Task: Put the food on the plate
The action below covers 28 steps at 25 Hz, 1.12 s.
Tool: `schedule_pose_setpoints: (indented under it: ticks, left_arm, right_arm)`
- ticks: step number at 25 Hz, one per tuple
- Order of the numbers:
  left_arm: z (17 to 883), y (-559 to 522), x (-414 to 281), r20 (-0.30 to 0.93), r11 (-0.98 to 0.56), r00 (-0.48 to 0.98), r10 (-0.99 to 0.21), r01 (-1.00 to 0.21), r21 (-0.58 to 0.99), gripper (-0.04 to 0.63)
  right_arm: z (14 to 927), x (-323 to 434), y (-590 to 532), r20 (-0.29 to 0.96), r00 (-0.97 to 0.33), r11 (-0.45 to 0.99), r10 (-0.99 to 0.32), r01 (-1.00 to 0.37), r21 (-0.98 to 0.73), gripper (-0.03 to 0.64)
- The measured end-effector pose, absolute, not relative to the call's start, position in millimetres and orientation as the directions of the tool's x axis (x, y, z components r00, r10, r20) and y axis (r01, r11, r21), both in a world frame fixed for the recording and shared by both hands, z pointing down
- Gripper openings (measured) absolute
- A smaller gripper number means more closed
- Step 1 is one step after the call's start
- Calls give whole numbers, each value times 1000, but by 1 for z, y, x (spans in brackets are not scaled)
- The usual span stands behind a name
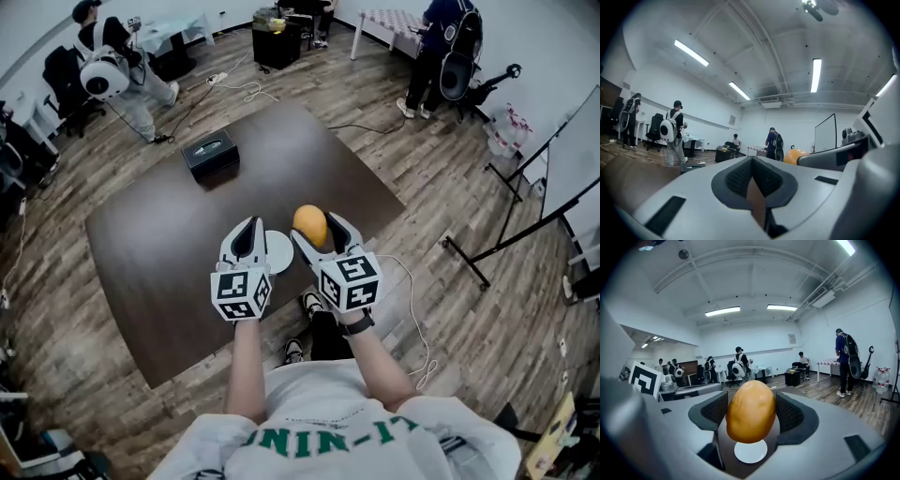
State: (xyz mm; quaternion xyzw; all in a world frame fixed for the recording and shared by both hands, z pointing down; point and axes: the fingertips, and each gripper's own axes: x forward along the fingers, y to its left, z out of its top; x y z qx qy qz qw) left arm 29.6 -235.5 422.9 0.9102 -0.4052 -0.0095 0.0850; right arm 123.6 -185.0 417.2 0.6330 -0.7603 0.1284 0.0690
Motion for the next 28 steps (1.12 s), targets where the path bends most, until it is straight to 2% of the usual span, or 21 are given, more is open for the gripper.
schedule_pose_setpoints:
  ticks: [9, 14, 20, 28]
  left_arm:
    - [441, -329, 0, 75, -507, 526, -847, -842, 183, 12]
    - [457, -354, -13, 124, -416, 438, -890, -893, 172, 12]
    - [502, -381, -20, 192, -364, 396, -898, -913, 182, 14]
    - [575, -371, -35, 325, -283, 349, -879, -930, 234, 12]
  right_arm:
    - [437, 92, -299, 296, -390, 371, -872, -921, -119, 322]
    - [442, 90, -340, 279, -437, 414, -855, -900, -140, 322]
    - [488, 83, -380, 348, -494, 459, -797, -869, -184, 324]
    - [587, 61, -365, 499, -530, 489, -685, -843, -223, 324]
